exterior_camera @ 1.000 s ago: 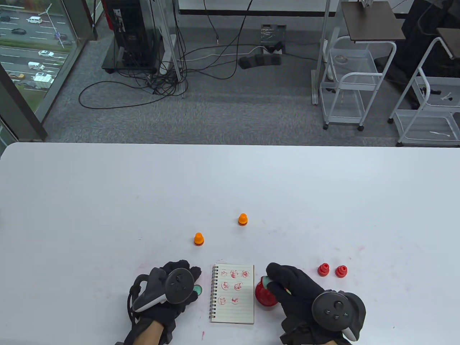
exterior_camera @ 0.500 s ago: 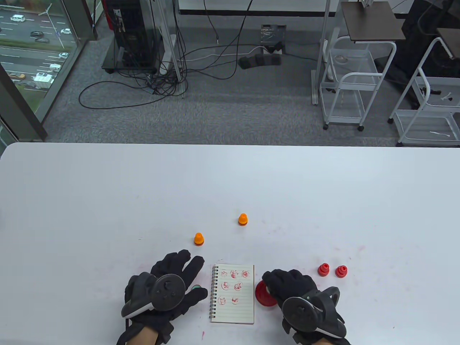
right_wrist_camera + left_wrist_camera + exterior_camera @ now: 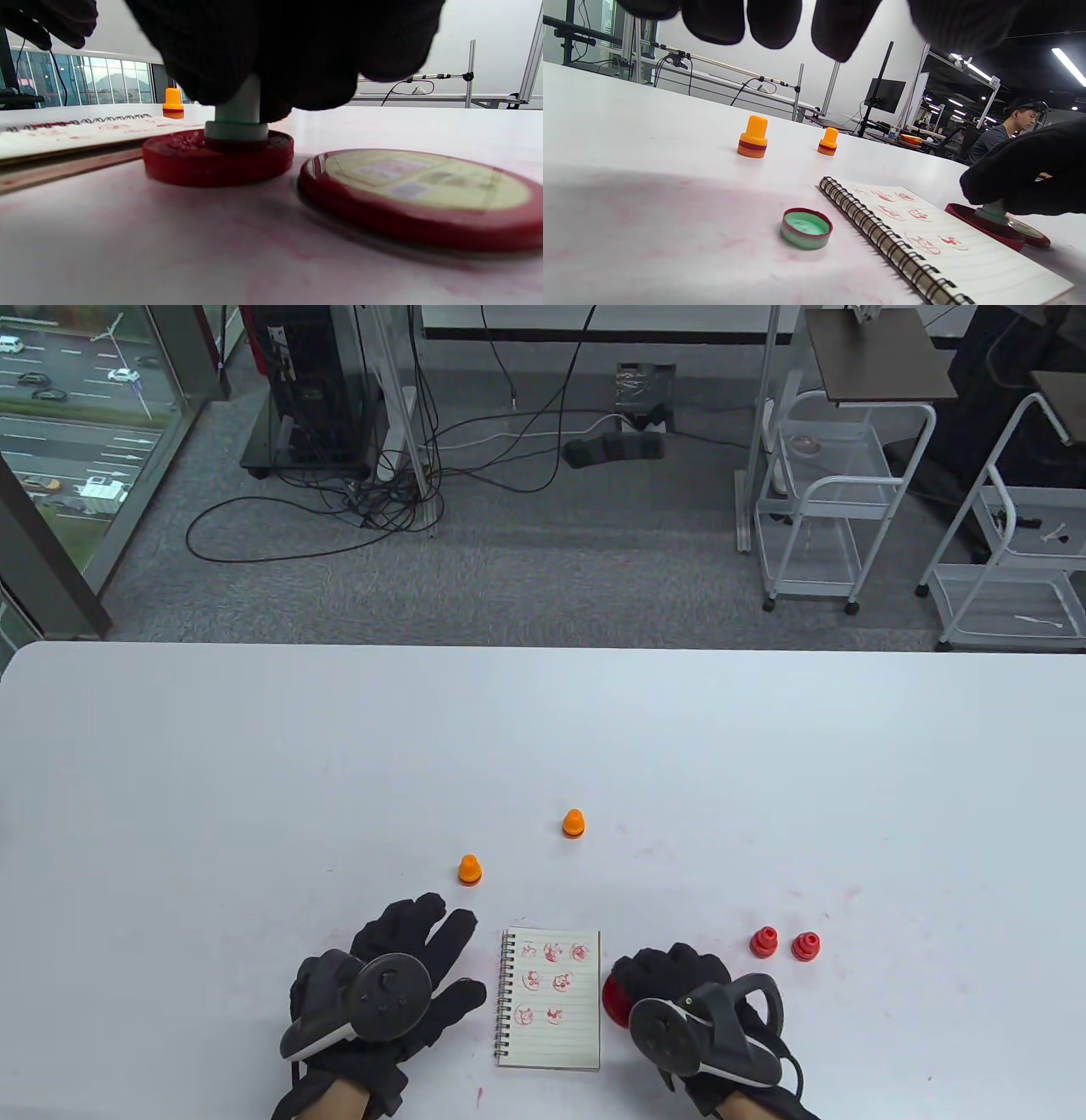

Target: Stamp reward stamp onto notebook

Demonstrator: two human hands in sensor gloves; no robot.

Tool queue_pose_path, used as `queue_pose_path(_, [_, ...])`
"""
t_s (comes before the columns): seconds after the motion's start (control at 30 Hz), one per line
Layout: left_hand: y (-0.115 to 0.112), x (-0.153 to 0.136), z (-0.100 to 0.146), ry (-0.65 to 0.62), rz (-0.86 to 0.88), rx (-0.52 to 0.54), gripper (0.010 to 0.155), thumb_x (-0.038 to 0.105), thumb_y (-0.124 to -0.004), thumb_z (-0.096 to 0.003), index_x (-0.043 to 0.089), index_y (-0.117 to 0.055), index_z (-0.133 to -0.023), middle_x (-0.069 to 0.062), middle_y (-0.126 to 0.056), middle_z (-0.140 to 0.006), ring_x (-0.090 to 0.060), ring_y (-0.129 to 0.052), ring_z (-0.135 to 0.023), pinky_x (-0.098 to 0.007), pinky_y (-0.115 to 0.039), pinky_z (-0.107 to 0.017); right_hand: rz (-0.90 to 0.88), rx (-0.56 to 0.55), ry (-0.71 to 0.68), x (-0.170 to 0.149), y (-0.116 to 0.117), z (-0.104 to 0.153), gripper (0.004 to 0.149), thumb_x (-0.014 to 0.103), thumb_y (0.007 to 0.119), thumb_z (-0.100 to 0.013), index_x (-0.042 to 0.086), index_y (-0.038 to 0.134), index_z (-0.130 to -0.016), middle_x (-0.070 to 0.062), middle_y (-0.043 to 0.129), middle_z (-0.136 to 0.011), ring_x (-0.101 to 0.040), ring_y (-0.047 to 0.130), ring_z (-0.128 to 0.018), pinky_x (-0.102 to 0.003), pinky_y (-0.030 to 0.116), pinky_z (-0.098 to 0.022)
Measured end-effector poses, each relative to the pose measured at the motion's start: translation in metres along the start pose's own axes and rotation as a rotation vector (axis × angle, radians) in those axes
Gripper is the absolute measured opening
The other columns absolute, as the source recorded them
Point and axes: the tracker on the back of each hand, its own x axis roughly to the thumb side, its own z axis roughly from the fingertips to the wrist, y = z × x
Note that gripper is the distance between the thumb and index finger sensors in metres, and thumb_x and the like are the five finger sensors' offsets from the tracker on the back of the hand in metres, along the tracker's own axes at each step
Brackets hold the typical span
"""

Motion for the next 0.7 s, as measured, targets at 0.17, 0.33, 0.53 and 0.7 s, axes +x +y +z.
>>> queue_pose_path(0.17, [0.0006, 0.0002, 0.0003, 0.003, -0.005, -0.004, 0.081, 0.063, -0.066, -0.0475, 0.02, -0.061, -0.115, -0.023, -0.049, -0.12, -0.053, -0.058, -0.104, -0.068, -0.056, -0.072, 0.014, 0.02, 0.002, 0.0025, 0.0002, -0.0023, 0.041, 0.025, 0.087, -0.042, 0.025, 0.086, -0.083, -0.001, 0.096, -0.082, -0.029, 0.093, -0.067, -0.049, 0.083, -0.054])
queue_pose_path(0.33, [0.0005, 0.0004, 0.0002, 0.003, -0.009, -0.006, 0.08, 0.063, -0.066, -0.0477, 0.019, -0.061, -0.115, -0.023, -0.049, -0.119, -0.052, -0.058, -0.104, -0.068, -0.057, -0.072, -0.044, 0.049, 0.038, -0.0004, 0.0014, -0.0056, 0.04, 0.025, 0.086, -0.042, 0.025, 0.086, -0.082, 0.0, 0.096, -0.081, -0.028, 0.093, -0.066, -0.048, 0.083, -0.053])
queue_pose_path(0.53, [0.0, 0.001, -0.0001, 0.001, -0.009, -0.014, 0.08, 0.062, -0.066, -0.0477, 0.019, -0.062, -0.115, -0.023, -0.05, -0.119, -0.052, -0.059, -0.104, -0.067, -0.057, -0.072, -0.029, 0.065, 0.044, 0.0025, 0.0011, -0.0072, 0.04, 0.025, 0.086, -0.041, 0.025, 0.087, -0.081, 0.0, 0.097, -0.08, -0.027, 0.093, -0.066, -0.047, 0.084, -0.053])
queue_pose_path(0.7, [-0.0001, 0.0015, 0.0001, 0.001, -0.008, -0.018, 0.079, 0.062, -0.066, -0.0477, 0.019, -0.063, -0.114, -0.023, -0.05, -0.119, -0.052, -0.059, -0.104, -0.067, -0.057, -0.072, 0.0, 0.066, 0.043, 0.0049, 0.0008, -0.008, 0.04, 0.025, 0.086, -0.04, 0.025, 0.087, -0.08, 0.001, 0.097, -0.079, -0.026, 0.094, -0.065, -0.046, 0.084, -0.053])
